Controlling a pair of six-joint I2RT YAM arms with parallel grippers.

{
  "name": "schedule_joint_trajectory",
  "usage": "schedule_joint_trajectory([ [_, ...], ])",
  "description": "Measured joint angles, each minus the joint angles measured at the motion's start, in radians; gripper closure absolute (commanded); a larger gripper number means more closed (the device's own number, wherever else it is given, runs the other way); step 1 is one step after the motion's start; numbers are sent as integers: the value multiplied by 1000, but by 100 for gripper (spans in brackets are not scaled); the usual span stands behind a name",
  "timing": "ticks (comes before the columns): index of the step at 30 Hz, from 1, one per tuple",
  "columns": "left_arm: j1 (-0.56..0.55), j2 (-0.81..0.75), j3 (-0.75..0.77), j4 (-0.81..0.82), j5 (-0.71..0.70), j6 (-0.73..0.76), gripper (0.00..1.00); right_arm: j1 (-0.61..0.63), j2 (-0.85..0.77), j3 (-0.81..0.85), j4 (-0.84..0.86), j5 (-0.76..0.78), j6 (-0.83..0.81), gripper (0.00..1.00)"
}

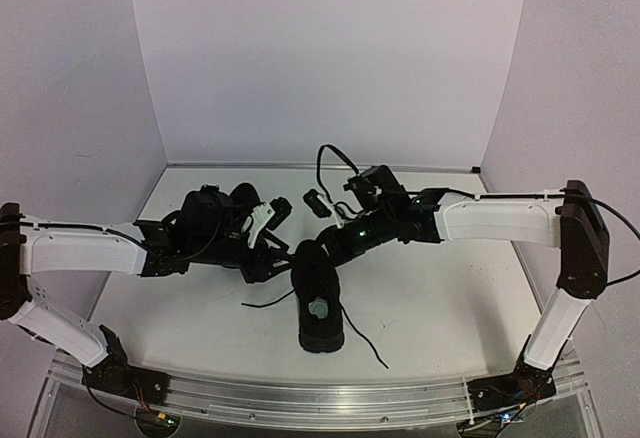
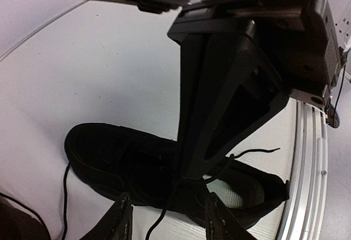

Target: Tie the shoes

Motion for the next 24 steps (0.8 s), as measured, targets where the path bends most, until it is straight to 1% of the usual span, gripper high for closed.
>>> schedule_joint_trajectory([
  [5,0,71,1,44,75,21,59,0,0,0,0,1,3,100],
  [11,0,110,9,71,108,43,67,0,0,2,-1,3,3,100],
  [16,0,134,22,94,110,50,77,0,-7,2,-8,6,3,100],
  [20,0,152,33,101,110,58,87,0,-22,2,-10,8,2,100],
  [24,0,158,42,100,119,71,93,0,-28,2,-14,17,2,100],
])
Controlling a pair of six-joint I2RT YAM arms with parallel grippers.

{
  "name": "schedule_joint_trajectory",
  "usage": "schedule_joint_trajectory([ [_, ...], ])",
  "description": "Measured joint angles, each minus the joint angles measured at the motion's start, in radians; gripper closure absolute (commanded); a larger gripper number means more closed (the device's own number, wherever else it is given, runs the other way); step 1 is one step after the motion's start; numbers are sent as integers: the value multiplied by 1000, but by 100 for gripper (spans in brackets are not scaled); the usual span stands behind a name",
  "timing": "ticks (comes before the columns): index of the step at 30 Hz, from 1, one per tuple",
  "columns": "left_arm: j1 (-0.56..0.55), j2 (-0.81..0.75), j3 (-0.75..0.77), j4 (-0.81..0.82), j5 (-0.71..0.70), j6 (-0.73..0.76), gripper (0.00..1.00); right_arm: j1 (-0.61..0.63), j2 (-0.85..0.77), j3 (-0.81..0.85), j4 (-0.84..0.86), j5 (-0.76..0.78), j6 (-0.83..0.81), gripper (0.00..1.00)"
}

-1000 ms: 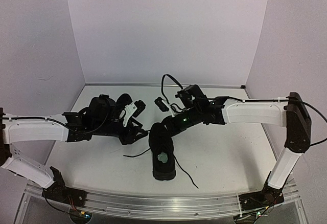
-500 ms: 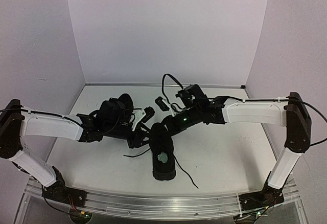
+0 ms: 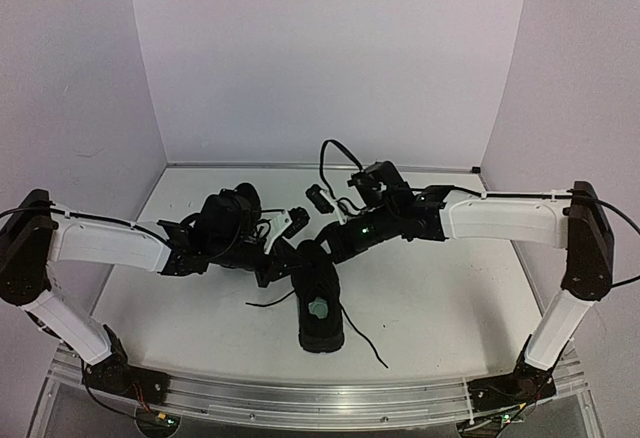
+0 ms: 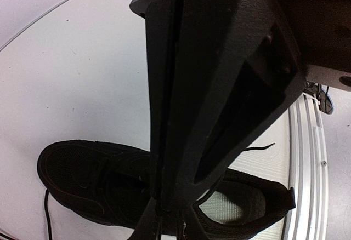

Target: Tie the shoes

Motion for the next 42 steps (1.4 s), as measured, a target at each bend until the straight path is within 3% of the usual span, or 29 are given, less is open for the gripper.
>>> schedule_joint_trajectory([
  [5,2,-1,1,-2,10,2,100,0,0,0,0,12,0,100],
  [12,3,-27,1,-29,4,1,100,0,0,0,-1,14,0,99],
  [19,6,-85,1,-65,-18,0,100,-1,0,2,-2,18,-3,64],
  [22,6,-89,0,-79,-21,1,100,-2,-1,2,-7,25,-9,57],
  [33,6,-93,-46,-160,-41,31,99,-63,-49,6,-66,42,-42,70],
  [42,6,-59,-46,-227,-73,98,98,-70,71,95,-187,28,-112,72],
])
